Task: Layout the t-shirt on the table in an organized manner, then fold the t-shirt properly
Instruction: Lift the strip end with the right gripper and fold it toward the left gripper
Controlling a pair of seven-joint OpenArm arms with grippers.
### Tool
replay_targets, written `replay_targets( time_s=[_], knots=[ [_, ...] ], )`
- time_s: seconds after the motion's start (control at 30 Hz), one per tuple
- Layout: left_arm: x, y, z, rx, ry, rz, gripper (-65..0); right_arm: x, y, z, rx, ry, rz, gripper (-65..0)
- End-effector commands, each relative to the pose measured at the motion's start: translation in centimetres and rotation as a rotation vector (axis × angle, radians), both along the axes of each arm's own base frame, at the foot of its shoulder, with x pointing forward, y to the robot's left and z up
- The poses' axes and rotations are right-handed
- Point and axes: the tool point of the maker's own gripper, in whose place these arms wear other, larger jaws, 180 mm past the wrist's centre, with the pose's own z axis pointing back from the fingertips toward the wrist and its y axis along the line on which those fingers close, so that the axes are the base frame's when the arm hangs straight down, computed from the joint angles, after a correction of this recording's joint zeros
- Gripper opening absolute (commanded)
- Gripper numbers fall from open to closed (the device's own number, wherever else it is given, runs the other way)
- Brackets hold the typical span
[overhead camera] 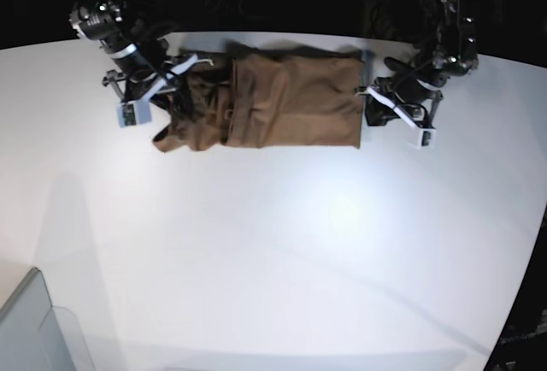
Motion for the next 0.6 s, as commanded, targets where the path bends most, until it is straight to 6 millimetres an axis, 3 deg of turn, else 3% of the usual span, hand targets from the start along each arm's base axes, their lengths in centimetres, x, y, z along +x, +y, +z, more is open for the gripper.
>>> replay_targets(
  time_s=[0.0,0.07,0.4,0.57],
  knots=[
    [-1.4,0.0,-1.2,0.032,0.071,-0.026,-64.9,0.3,1.2,1.1,0.027,-0.039,0.029,-65.0],
    [-0.9,-0.9,-1.0,0.015,0.063,-0.032,-64.9,0.2,2.9,1.3,0.048,-0.044,0.074,-65.0],
    [-0.4,-1.6,-0.7,0.001,0.052,-0.032,-64.9,-0.3,12.3,4.0,0.172,-0.107,0.320,-65.0],
    [-0.7,-1.6,-0.9,0.001,0.059,-0.032,-64.9,1.4,14.8,6.4,0.189,-0.187,0.395,-65.0]
  ],
)
